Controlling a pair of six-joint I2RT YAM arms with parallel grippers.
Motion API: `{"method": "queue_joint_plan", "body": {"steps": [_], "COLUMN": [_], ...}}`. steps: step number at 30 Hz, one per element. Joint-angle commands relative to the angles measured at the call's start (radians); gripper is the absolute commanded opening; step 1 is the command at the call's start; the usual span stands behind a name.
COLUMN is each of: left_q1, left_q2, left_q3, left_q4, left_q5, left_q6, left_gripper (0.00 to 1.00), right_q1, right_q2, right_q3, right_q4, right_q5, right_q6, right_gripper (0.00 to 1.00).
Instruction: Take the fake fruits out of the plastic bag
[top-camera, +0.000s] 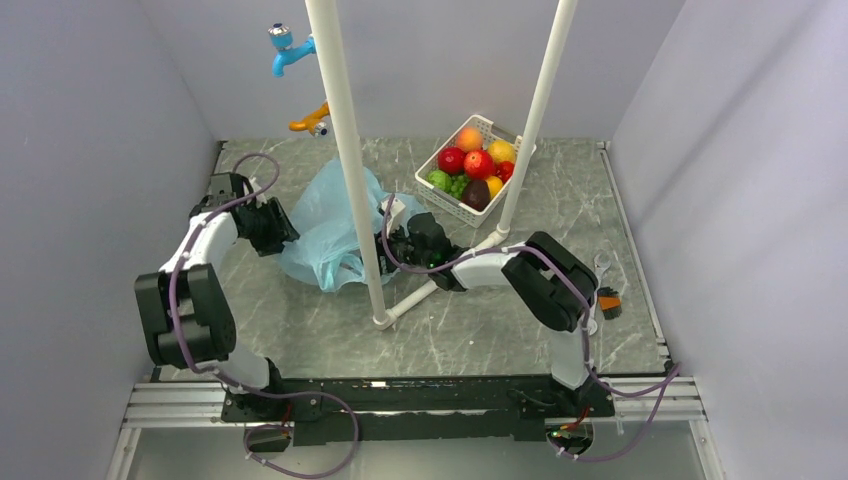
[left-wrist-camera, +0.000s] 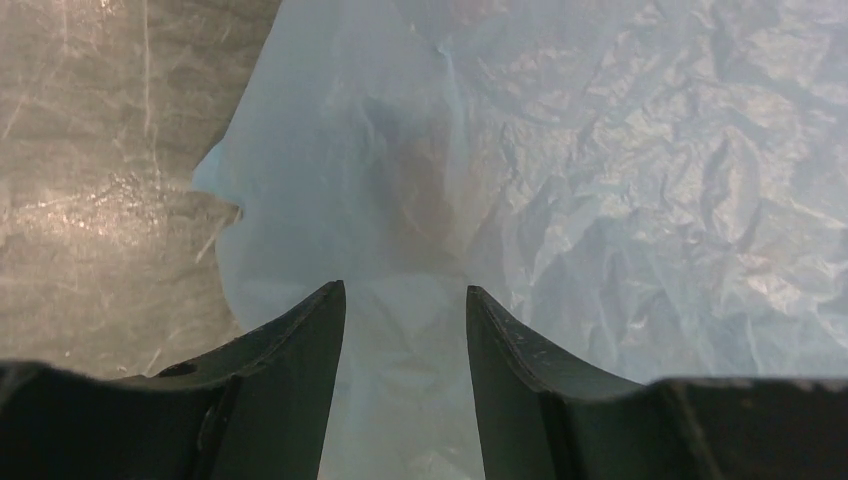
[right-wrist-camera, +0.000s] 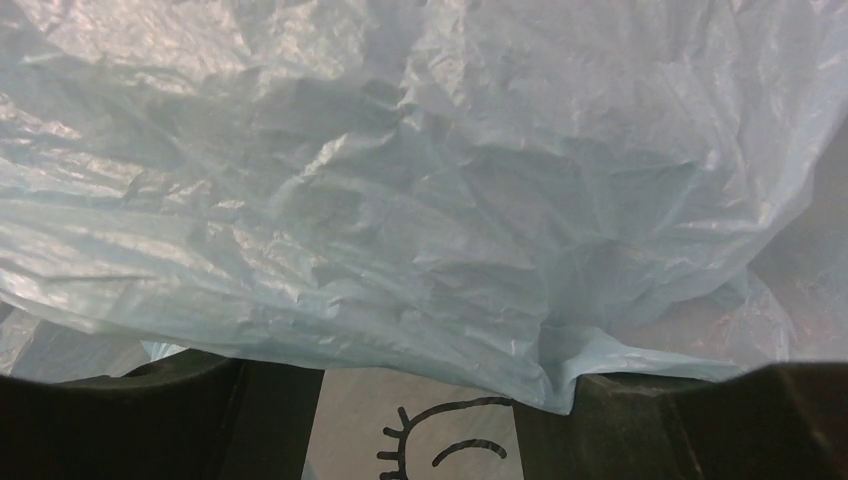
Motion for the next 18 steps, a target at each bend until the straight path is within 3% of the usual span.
{"method": "queue_joint_plan", "body": {"steps": [1, 11, 18], "left_q1": [0.002, -0.067, -0.127], "left_q2": [0.087, 0.340, 0.385], "left_q3": [0.062, 0.231, 0.210], "left_q4": [0.049, -0.031, -0.063], "left_q5": [-0.010, -0.002, 0.065], "left_q6": [0.067, 0.108, 0.173], "left_gripper": [0.53, 0.56, 0.56], "right_q1": [0.001, 0.016, 0.022], "right_q2": [0.028, 0.069, 0.095], "right_q3": [0.060, 0.098, 0.131], "right_q4": [0.022, 0.007, -0.008], "right_q5": [-0.022, 0.016, 0.129], "right_q6": [-0.009, -0.031, -0.049], "right_gripper": [0.64, 0.69, 0.75]}}
